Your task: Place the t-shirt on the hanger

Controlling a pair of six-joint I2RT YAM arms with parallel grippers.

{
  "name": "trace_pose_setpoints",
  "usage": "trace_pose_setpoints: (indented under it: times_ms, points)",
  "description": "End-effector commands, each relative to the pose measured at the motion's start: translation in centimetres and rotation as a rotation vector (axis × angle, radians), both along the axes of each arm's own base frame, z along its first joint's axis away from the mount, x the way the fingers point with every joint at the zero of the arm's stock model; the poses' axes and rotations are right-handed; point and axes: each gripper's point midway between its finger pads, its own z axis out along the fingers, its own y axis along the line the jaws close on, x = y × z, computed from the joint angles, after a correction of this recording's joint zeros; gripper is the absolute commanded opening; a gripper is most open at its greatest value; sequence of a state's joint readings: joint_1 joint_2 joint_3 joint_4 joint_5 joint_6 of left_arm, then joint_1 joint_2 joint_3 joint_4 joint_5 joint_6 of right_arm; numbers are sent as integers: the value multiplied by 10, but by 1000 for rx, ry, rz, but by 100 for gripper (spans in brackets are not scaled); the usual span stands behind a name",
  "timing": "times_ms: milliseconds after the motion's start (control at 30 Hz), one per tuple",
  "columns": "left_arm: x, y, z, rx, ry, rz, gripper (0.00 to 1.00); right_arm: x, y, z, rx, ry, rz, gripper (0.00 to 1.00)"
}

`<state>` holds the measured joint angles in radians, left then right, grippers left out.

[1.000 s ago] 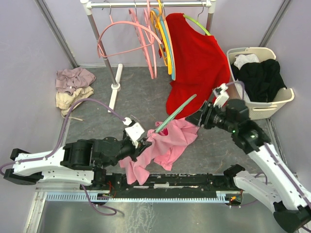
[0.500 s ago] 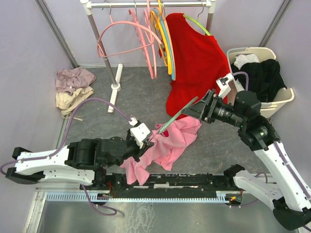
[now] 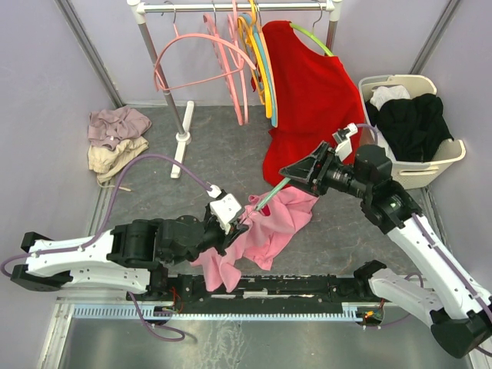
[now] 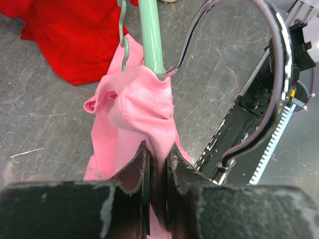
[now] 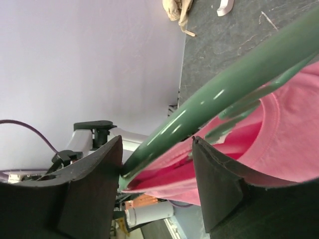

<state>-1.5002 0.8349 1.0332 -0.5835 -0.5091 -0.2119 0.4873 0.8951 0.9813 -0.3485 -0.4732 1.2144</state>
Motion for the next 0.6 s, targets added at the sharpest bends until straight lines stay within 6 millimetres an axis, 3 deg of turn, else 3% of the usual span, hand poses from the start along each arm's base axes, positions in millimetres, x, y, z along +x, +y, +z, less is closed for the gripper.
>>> trace_pose_setpoints:
  times_ms: [0,133,167,433,567]
  points:
    - [1,-14,36,-148,-35,-17,3,9,13,23,57,-54,-7,57]
    - [3,-17,38,-162,-58,-13,3,3,26,17,56,-39,25,7]
    - [4,-18,38,-161,-64,-9,3,2,28,17,59,-33,28,2]
    - [14,-24,36,-165,-123,26,19,-4,34,6,73,31,26,1]
    - [21,-26,35,-172,-155,58,22,-4,35,-3,103,93,0,1]
